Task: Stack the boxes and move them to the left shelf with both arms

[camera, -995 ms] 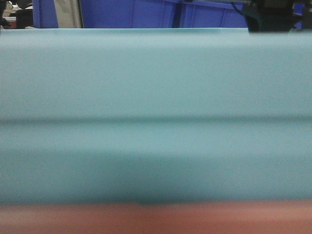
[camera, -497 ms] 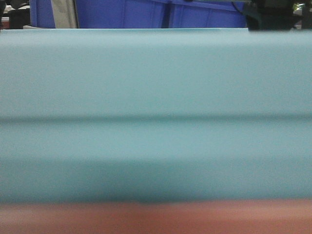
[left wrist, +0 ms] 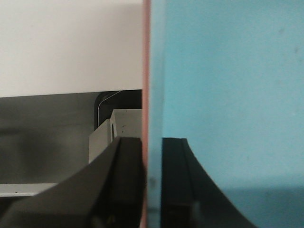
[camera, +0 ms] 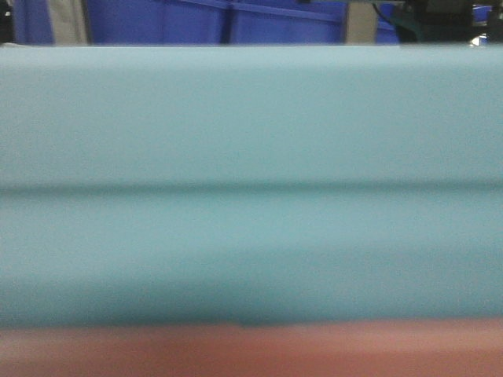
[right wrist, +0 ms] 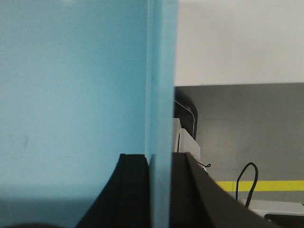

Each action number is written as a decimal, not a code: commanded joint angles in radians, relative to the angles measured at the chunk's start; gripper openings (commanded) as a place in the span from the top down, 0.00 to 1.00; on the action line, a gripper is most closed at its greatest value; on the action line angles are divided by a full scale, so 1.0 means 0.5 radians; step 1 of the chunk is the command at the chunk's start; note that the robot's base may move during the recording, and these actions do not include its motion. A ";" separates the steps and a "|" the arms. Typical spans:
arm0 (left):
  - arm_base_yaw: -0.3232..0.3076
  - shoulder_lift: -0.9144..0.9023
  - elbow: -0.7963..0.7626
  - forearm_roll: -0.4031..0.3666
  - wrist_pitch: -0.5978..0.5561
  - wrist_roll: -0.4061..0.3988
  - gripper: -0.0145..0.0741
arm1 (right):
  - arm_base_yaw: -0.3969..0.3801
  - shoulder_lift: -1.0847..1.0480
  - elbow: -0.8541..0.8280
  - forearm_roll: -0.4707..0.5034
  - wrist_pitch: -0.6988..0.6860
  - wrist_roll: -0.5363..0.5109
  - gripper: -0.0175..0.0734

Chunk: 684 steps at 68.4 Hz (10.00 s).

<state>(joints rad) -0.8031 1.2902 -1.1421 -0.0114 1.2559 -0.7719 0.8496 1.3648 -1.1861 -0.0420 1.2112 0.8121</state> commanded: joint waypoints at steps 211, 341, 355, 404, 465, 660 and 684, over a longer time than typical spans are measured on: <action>-0.015 -0.069 -0.069 0.146 0.166 0.009 0.84 | 0.000 -0.078 -0.062 -0.036 0.137 -0.005 0.75; -0.015 -0.069 -0.069 0.146 0.166 0.009 0.84 | 0.000 -0.078 -0.062 -0.036 0.137 -0.005 0.75; -0.015 -0.069 -0.069 0.146 0.166 0.009 0.84 | 0.000 -0.078 -0.062 -0.036 0.137 -0.005 0.75; -0.015 -0.069 -0.069 0.146 0.166 0.009 0.84 | 0.000 -0.078 -0.062 -0.036 0.137 -0.005 0.75; -0.015 -0.069 -0.069 0.146 0.166 0.009 0.84 | 0.000 -0.078 -0.062 -0.036 0.139 -0.005 0.75; -0.015 -0.069 -0.069 0.112 0.163 0.009 0.84 | -0.001 -0.078 -0.062 -0.038 0.132 -0.005 0.75; -0.015 -0.069 -0.069 0.094 0.163 0.009 0.84 | -0.001 -0.078 -0.062 -0.038 0.132 -0.005 0.75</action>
<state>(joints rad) -0.8031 1.2920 -1.1421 0.0352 1.2452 -0.7676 0.8496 1.3628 -1.1861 -0.0347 1.2112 0.8178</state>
